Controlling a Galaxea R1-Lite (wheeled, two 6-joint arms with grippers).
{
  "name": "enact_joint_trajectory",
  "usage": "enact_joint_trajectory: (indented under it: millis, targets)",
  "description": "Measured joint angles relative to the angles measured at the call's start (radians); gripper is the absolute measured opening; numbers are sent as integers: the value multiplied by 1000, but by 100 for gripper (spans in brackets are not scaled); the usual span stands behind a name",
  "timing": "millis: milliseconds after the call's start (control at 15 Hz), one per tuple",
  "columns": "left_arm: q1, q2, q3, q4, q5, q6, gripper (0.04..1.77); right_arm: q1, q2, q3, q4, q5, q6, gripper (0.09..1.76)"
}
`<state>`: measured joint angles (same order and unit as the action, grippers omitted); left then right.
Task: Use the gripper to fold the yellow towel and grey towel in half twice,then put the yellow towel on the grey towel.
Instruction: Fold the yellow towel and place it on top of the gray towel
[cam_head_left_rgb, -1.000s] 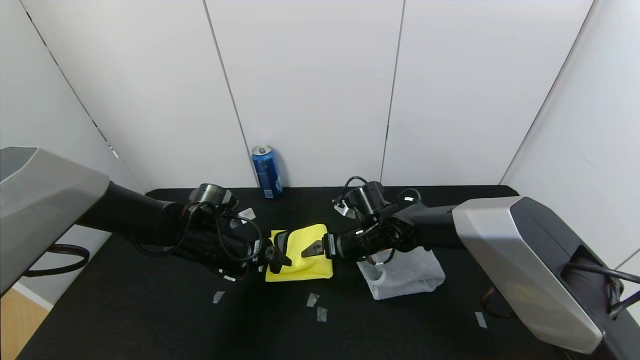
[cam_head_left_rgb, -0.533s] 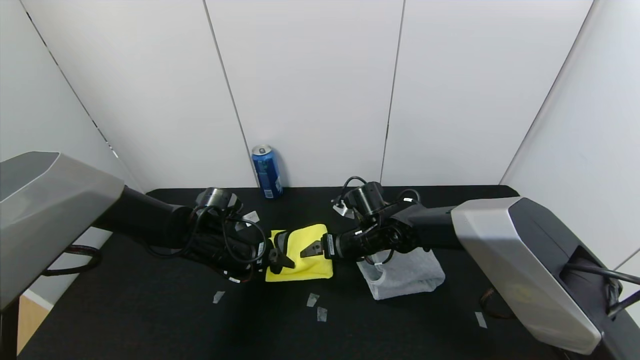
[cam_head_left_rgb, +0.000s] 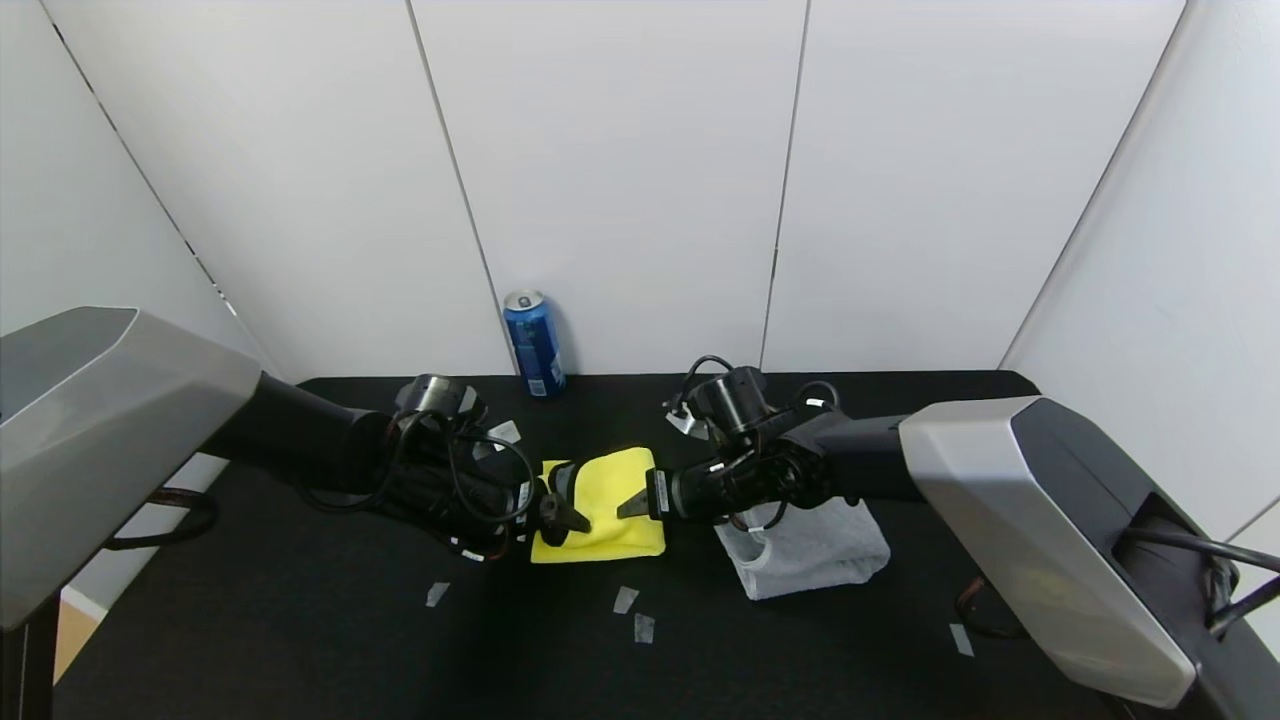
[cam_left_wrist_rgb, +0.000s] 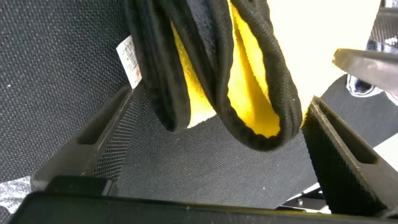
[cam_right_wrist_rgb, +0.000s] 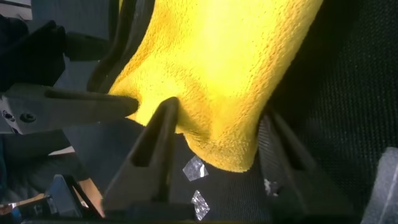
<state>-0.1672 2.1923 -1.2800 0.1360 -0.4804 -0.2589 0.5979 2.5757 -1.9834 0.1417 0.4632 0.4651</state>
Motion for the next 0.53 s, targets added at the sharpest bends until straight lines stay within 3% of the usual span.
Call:
enact_joint_trajectory:
  millis: [67, 133, 200, 533]
  targets:
    - [0, 2, -1, -1, 0, 1, 172, 0, 1, 0, -1, -1, 0, 76]
    - [0, 4, -2, -2, 0, 1, 172, 1, 2, 0, -1, 0, 0, 38]
    - [1, 6, -2, -2, 0, 1, 172, 1, 2, 0, -3, 0, 0, 12]
    - [0, 13, 3, -35, -1, 3, 172, 1, 4, 0, -4, 0, 0, 12]
